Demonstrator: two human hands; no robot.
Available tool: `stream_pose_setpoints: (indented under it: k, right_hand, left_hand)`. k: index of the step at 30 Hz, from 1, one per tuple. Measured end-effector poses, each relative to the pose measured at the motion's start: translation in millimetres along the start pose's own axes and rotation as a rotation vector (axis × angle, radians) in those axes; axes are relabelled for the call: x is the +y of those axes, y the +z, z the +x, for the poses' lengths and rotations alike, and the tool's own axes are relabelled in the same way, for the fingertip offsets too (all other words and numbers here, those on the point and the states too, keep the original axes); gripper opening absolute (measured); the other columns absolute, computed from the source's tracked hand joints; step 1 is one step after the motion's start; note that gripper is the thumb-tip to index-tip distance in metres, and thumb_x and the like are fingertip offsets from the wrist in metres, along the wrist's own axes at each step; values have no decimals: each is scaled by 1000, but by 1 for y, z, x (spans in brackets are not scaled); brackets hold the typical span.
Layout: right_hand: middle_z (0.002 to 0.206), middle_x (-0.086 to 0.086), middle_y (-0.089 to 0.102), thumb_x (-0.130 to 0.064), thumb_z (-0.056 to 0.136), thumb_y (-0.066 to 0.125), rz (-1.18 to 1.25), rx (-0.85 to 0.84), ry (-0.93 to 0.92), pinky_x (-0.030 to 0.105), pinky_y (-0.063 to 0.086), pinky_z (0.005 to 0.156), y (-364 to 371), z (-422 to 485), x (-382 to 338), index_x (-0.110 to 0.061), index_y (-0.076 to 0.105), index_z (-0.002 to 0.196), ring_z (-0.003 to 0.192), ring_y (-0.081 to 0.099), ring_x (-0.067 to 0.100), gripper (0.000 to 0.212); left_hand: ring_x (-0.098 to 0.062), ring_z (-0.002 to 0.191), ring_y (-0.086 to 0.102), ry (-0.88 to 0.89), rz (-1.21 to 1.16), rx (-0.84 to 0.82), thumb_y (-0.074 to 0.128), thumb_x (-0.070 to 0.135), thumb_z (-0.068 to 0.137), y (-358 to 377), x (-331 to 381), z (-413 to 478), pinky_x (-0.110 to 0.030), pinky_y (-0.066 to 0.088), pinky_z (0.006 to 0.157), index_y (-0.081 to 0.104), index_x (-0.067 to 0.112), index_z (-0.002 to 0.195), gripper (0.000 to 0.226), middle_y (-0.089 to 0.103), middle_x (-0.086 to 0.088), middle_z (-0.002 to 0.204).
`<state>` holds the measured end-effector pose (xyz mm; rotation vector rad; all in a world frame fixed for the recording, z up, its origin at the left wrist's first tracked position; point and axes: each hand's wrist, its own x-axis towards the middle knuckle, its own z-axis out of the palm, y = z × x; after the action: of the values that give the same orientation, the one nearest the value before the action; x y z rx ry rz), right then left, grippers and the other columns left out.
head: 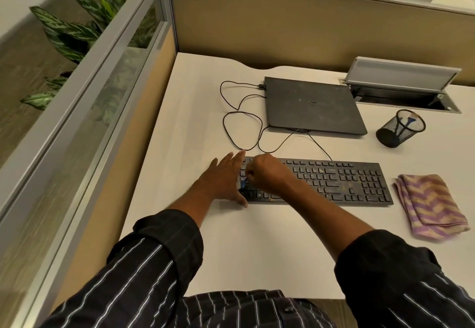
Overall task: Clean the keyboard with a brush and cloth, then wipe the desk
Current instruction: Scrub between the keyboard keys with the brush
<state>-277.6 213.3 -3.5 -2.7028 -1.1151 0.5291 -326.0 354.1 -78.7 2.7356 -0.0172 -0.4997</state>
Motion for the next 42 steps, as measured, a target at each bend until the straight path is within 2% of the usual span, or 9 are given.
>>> stream_pose_setpoints:
  k: [6, 9, 13, 19, 23, 30, 35, 38, 42]
  right_hand:
    - [74, 2, 60, -17, 95, 53, 8, 135, 39, 30, 50, 64, -2, 0, 0, -9, 69, 86, 66, 56, 16, 20]
    - [79, 4, 60, -21, 95, 56, -38, 94, 53, 28, 50, 66, 2, -2, -2, -8, 67, 92, 69, 58, 17, 17]
    - [86, 10, 66, -23, 88, 64, -92, 33, 53, 39, 58, 75, 0, -5, -10, -9, 66, 94, 77, 65, 24, 16]
    - [87, 10, 68, -20, 93, 58, -72, 100, 56, 37, 58, 74, -10, 2, -12, -8, 69, 94, 76, 65, 22, 17]
    - [83, 7, 63, -19, 88, 64, -104, -5, 54, 39, 58, 76, -11, -1, -12, -8, 67, 95, 81, 65, 23, 13]
    - [72, 1, 52, -18, 90, 62, -86, 39, 9, 29, 48, 62, -13, 1, -12, -8, 67, 88, 67, 53, 16, 11]
    - [82, 4, 58, -22, 88, 67, -151, 3, 73, 33, 56, 73, -11, -6, -7, -9, 66, 95, 76, 61, 19, 15]
    - [76, 2, 58, -24, 87, 63, -175, 70, 155, 34, 55, 68, -16, -8, -5, -9, 64, 87, 69, 59, 19, 14]
    - [71, 5, 64, -25, 87, 61, -31, 86, 188, 34, 56, 62, -16, -5, -9, -11, 66, 76, 65, 63, 22, 19]
  left_hand:
    - [-23, 155, -8, -16, 24, 9, 77, 79, 58, 5, -12, -7, -49, 5, 125, -16, 14, 158, 151, -8, -3, 169]
    - [-22, 155, -9, -20, 54, 8, 71, 83, 62, 7, -16, -9, -48, 3, 125, -13, 13, 159, 146, -9, -3, 169]
    - [-22, 155, -9, -16, 92, -5, 64, 85, 66, 7, -16, -12, -49, 3, 125, -11, 12, 159, 141, -9, -3, 169]
    - [-23, 155, -7, 4, 132, 1, 59, 89, 66, 8, -18, -12, -50, 4, 125, -10, 14, 159, 138, -8, -2, 169]
    - [-22, 155, -6, 8, 125, 2, 61, 88, 66, 8, -17, -12, -50, 4, 125, -9, 15, 160, 138, -7, -1, 169]
    - [-22, 155, -8, 21, 158, -1, 60, 89, 66, 6, -16, -10, -52, 4, 124, -7, 15, 160, 137, -8, 0, 169]
    - [-22, 155, -9, 20, 157, 2, 61, 89, 63, 6, -13, -8, -53, 2, 124, -7, 15, 160, 139, -9, 0, 169]
    - [-23, 155, -9, 23, 166, 8, 60, 90, 63, 5, -12, -7, -53, 3, 124, -8, 15, 160, 140, -11, -1, 169]
    - [-24, 155, -9, 41, 179, 13, 61, 89, 64, 6, -8, -4, -55, 4, 123, -8, 14, 160, 140, -11, -2, 169]
